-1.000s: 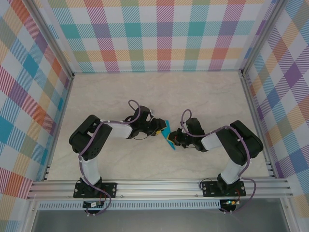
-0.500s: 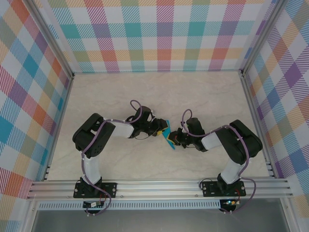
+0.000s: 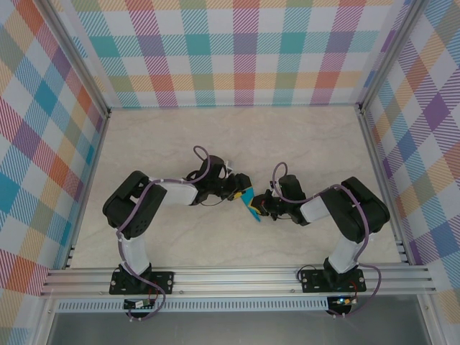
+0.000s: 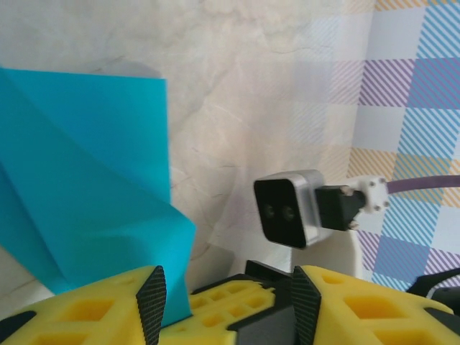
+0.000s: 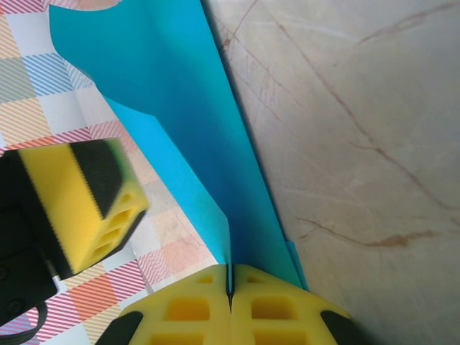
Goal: Fold a paper plane with a square sheet of paper (pick it up from the middle)
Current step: Fold the wing for the fifth time at the center of the table.
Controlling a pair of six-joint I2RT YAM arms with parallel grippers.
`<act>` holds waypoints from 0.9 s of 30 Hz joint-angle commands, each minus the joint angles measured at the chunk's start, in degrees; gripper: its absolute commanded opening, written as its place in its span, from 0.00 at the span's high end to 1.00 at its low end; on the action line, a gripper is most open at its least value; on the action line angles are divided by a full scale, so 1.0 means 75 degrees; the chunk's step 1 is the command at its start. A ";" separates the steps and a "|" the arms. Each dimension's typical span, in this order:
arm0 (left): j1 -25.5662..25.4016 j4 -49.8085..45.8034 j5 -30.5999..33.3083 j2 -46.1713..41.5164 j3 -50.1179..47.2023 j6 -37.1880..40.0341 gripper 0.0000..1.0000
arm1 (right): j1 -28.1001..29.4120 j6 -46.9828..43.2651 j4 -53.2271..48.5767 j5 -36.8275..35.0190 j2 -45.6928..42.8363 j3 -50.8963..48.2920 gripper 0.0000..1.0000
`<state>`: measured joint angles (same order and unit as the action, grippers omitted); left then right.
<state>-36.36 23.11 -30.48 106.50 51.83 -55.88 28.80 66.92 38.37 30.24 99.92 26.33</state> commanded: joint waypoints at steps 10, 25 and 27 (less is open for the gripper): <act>-0.0127 0.0704 -0.0363 0.0416 0.0128 -0.0013 0.49 | -0.0066 0.0066 -0.1044 -0.0557 0.0460 -0.0170 0.98; -0.0156 -0.0092 -0.0281 0.0935 0.0285 0.0112 0.53 | -0.0066 -0.0408 -0.1828 -0.0586 0.0023 0.0027 0.94; -0.0156 -0.0201 -0.0264 0.0936 0.0308 0.0171 0.53 | -0.0066 -0.0609 -0.2155 -0.0582 -0.0255 0.0106 0.91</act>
<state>-37.10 25.17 -32.56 112.03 53.23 -55.88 28.58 65.19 33.67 29.56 98.45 27.57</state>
